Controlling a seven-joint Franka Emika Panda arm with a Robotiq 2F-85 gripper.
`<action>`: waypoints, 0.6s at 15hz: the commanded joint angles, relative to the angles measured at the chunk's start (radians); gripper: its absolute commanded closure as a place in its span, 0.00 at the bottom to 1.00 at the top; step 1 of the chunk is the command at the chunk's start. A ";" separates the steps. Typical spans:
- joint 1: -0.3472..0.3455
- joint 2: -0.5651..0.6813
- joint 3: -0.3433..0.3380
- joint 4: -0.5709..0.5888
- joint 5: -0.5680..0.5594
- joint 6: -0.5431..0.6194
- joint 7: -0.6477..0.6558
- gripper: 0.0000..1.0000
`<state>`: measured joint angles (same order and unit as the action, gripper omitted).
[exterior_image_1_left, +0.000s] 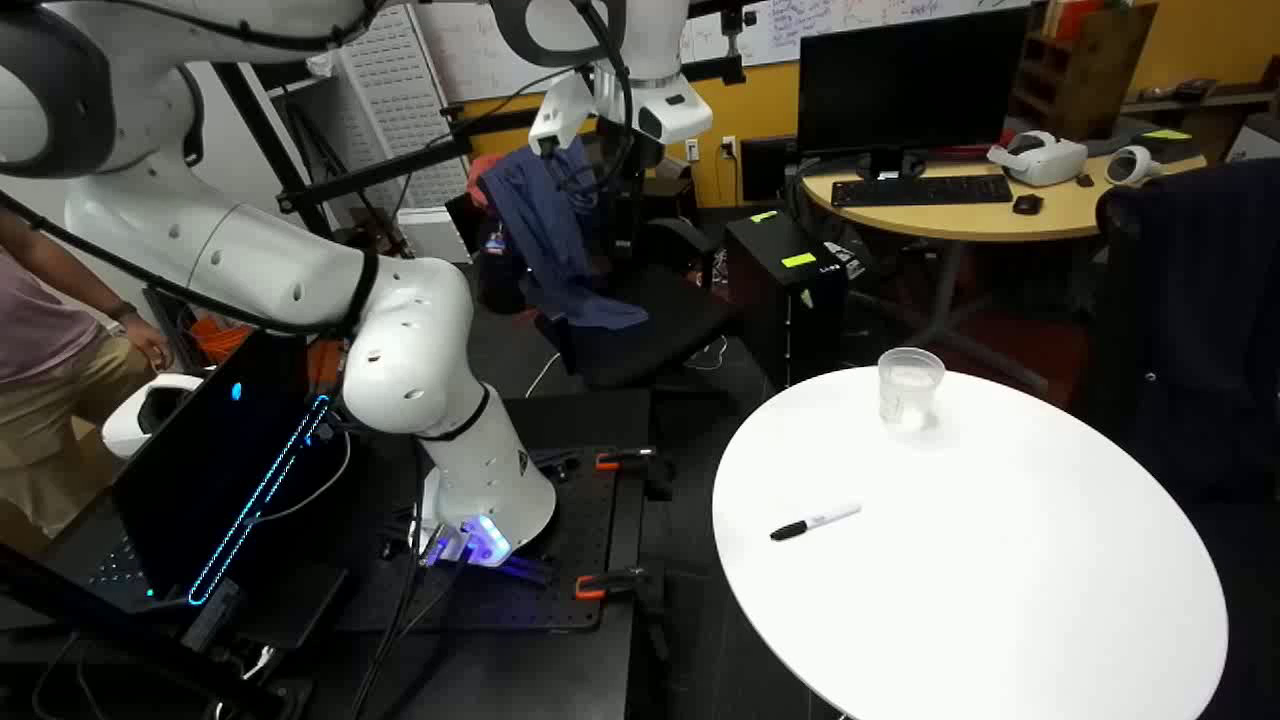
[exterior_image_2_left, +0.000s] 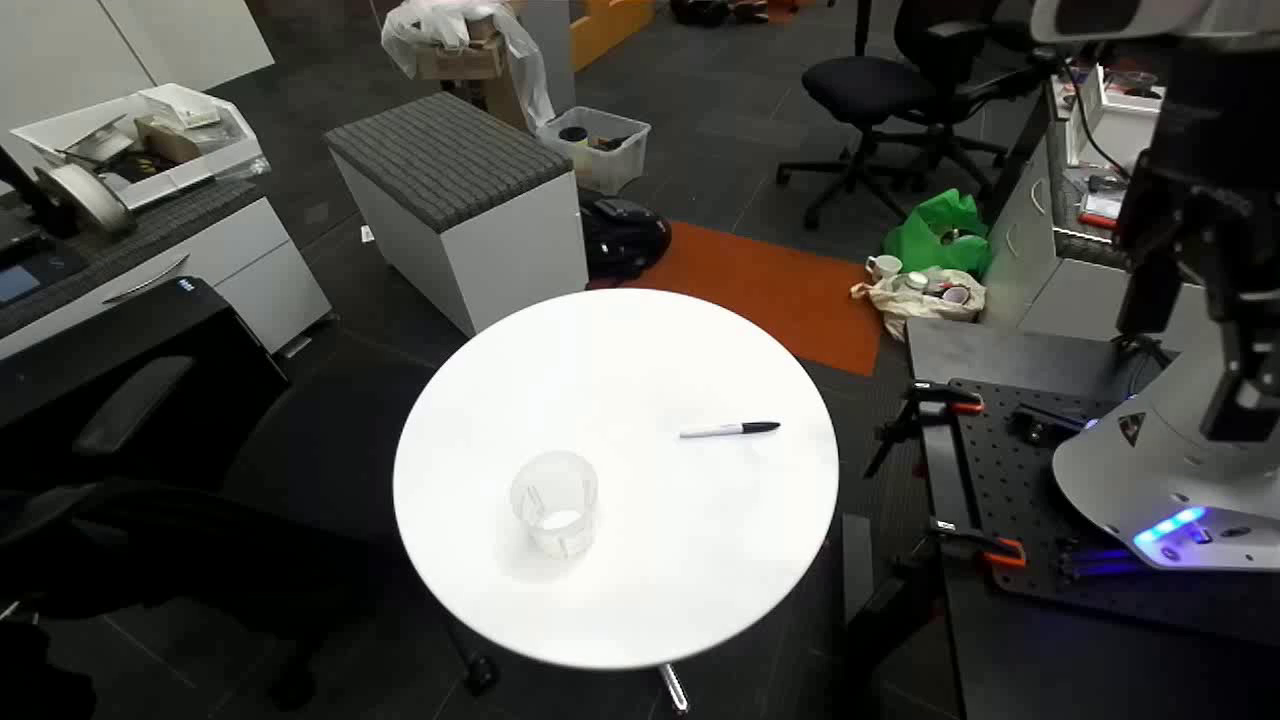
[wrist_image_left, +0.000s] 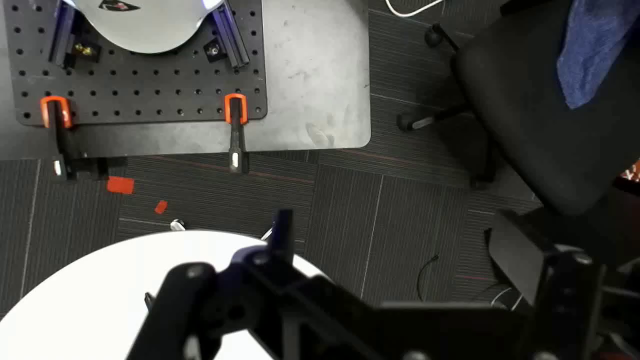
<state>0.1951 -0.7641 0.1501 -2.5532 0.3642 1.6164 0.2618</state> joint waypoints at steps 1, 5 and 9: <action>-0.028 -0.002 0.021 0.003 0.012 -0.008 -0.014 0.00; -0.028 -0.002 0.021 0.003 0.012 -0.008 -0.014 0.00; -0.033 -0.001 0.023 0.000 0.001 0.001 -0.023 0.00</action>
<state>0.1908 -0.7641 0.1522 -2.5532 0.3642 1.6165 0.2595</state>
